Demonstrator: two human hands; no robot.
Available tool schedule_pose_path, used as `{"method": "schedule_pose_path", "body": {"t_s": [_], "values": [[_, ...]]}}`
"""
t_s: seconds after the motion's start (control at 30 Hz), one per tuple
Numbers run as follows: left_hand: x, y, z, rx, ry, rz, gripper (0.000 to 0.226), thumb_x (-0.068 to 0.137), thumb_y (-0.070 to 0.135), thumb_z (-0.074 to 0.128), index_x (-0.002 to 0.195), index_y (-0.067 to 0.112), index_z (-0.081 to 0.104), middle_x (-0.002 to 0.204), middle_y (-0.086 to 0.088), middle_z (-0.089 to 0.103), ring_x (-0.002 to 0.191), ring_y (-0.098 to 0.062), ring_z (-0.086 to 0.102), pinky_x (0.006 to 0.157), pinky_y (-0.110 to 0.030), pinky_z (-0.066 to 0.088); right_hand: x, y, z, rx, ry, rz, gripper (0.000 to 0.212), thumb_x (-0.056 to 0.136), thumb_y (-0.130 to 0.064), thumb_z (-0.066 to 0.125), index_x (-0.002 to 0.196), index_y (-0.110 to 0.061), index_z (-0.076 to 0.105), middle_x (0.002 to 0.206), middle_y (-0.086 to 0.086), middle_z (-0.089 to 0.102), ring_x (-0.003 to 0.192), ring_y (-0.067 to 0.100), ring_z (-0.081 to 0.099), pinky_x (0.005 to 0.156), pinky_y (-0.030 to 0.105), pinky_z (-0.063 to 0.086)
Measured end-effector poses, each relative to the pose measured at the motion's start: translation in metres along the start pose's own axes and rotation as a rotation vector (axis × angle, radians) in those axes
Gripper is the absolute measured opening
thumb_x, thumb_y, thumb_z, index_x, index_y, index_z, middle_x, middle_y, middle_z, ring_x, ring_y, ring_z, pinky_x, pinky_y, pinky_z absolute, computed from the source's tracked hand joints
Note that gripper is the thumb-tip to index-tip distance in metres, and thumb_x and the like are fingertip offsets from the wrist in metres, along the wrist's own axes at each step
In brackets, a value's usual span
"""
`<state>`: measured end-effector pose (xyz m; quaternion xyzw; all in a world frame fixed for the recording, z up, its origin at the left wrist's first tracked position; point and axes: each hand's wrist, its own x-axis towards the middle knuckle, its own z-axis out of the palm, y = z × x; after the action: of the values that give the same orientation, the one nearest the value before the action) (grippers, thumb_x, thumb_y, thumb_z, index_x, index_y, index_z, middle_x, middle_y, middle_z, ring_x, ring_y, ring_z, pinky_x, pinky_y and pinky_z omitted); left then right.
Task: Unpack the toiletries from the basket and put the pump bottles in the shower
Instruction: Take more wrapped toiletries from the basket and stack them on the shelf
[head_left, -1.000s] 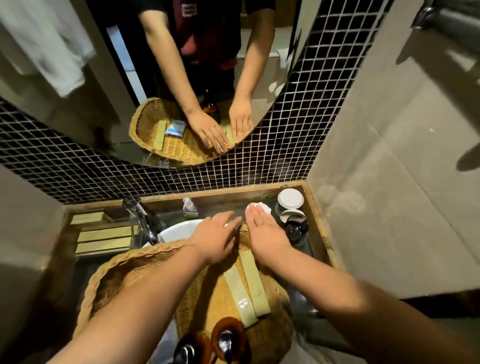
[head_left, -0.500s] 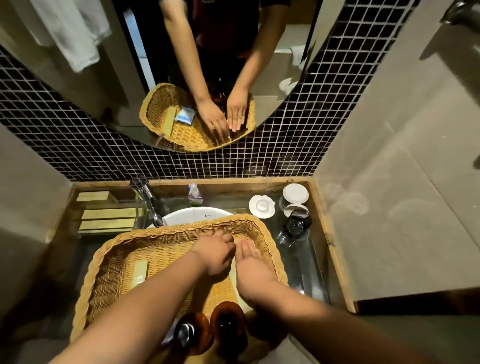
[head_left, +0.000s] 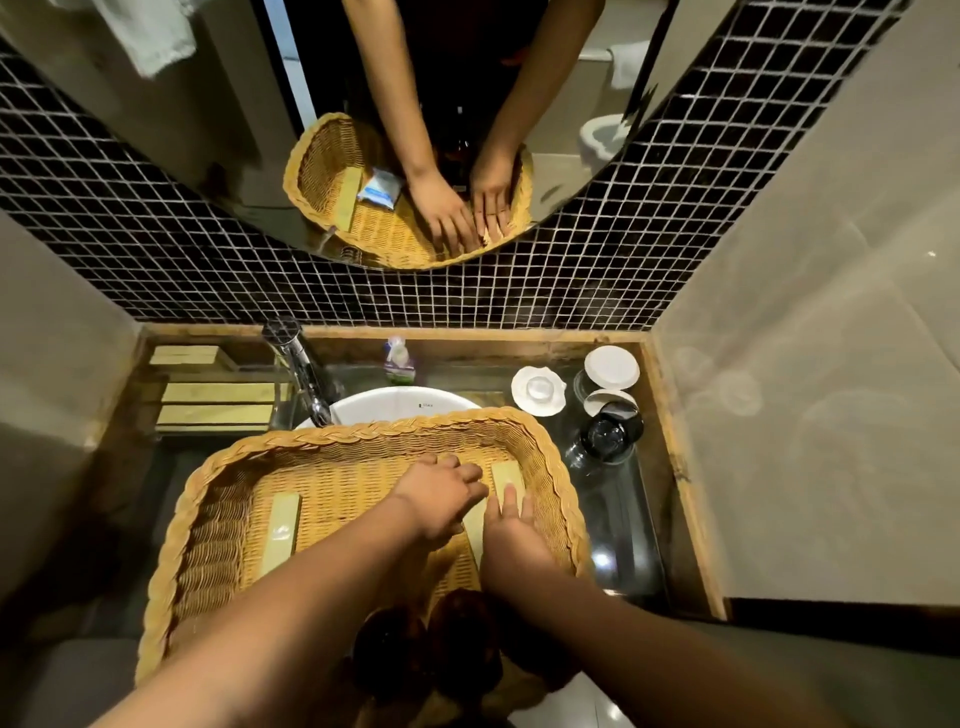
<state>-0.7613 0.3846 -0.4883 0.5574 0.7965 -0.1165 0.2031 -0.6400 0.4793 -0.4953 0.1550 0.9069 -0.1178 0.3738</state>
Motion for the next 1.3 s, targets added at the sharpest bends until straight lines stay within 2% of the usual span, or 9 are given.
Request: {"method": "schedule_pose_path", "body": {"t_s": [0.13,0.23,0.43,0.77,0.87,1.0,1.07,1.2,1.3], "values": [[0.004,-0.002,0.003,-0.012,0.01,0.011,0.061,0.087,0.046,0.066,0.14,0.027,0.044,0.15,-0.001,0.041,0.128,-0.028,0.044,0.099,-0.044,0.038,0.006,0.001,-0.002,0.025,0.006,-0.025,0.091,0.093,-0.016,0.058,0.157,-0.008,-0.006,0.164,0.015,-0.016,0.15,0.039,-0.01,0.121,0.047,0.02],[0.001,-0.007,0.006,-0.043,-0.003,-0.018,0.056,0.088,0.048,0.065,0.137,0.025,0.048,0.148,-0.003,0.043,0.127,-0.029,0.044,0.101,-0.044,0.038,0.008,-0.001,-0.012,-0.098,-0.071,-0.039,0.104,0.09,-0.021,0.067,0.157,-0.012,-0.013,0.163,0.01,-0.025,0.149,0.04,-0.016,0.12,0.051,0.021],[-0.021,-0.03,0.013,-0.056,-0.003,-0.105,0.049,0.087,0.045,0.066,0.128,0.021,0.056,0.132,-0.004,0.05,0.12,-0.028,0.047,0.094,-0.041,0.039,0.011,-0.005,-0.023,-0.036,0.072,-0.189,0.098,0.09,-0.008,0.063,0.159,-0.013,-0.007,0.166,0.005,-0.016,0.151,0.036,-0.012,0.12,0.041,0.023],[-0.08,-0.06,0.04,-0.092,-0.014,-0.274,0.052,0.082,0.05,0.068,0.126,0.023,0.058,0.128,-0.004,0.053,0.117,-0.026,0.048,0.099,-0.043,0.037,0.027,-0.029,-0.026,0.045,0.085,-0.212,0.118,0.081,-0.02,0.079,0.158,-0.02,-0.01,0.165,0.0,-0.018,0.152,0.03,-0.012,0.119,0.053,0.024],[-0.092,-0.063,0.047,-0.089,-0.035,-0.325,0.061,0.079,0.053,0.072,0.13,0.022,0.056,0.129,-0.004,0.052,0.118,-0.026,0.047,0.1,-0.042,0.036,0.025,-0.037,-0.02,0.009,0.094,-0.295,0.118,0.08,-0.013,0.078,0.157,-0.02,-0.011,0.165,0.001,-0.016,0.153,0.025,0.002,0.119,0.042,0.028],[-0.106,-0.065,0.054,-0.046,-0.052,-0.38,0.066,0.078,0.059,0.071,0.13,0.021,0.056,0.128,-0.004,0.054,0.117,-0.026,0.047,0.099,-0.043,0.034,0.025,-0.041,-0.015,-0.095,0.059,-0.423,0.128,0.072,-0.023,0.085,0.158,-0.019,-0.009,0.167,0.002,0.0,0.149,0.025,0.019,0.115,0.042,0.035],[-0.11,-0.064,0.056,-0.027,-0.068,-0.412,0.066,0.079,0.061,0.069,0.129,0.02,0.057,0.128,-0.004,0.056,0.118,-0.027,0.047,0.1,-0.044,0.033,0.028,-0.036,-0.015,-0.13,0.103,-0.475,0.123,0.072,-0.026,0.083,0.159,-0.02,-0.004,0.166,0.002,0.009,0.148,0.024,0.022,0.114,0.041,0.036],[-0.114,-0.06,0.054,-0.023,-0.085,-0.444,0.068,0.08,0.066,0.065,0.129,0.02,0.058,0.129,-0.004,0.058,0.12,-0.027,0.047,0.102,-0.045,0.031,0.035,-0.024,-0.02,-0.27,0.273,-0.54,0.08,0.093,-0.031,0.06,0.158,-0.031,0.014,0.157,0.01,0.034,0.139,0.027,0.035,0.108,0.037,0.039],[-0.114,-0.055,0.05,-0.076,-0.045,-0.398,0.066,0.083,0.064,0.063,0.133,0.023,0.053,0.13,-0.004,0.058,0.119,-0.026,0.048,0.101,-0.043,0.033,0.037,-0.015,-0.026,-0.324,0.245,-0.485,0.07,0.095,-0.033,0.056,0.156,-0.034,0.022,0.156,0.011,0.034,0.138,0.031,0.035,0.11,0.042,0.034]]}}
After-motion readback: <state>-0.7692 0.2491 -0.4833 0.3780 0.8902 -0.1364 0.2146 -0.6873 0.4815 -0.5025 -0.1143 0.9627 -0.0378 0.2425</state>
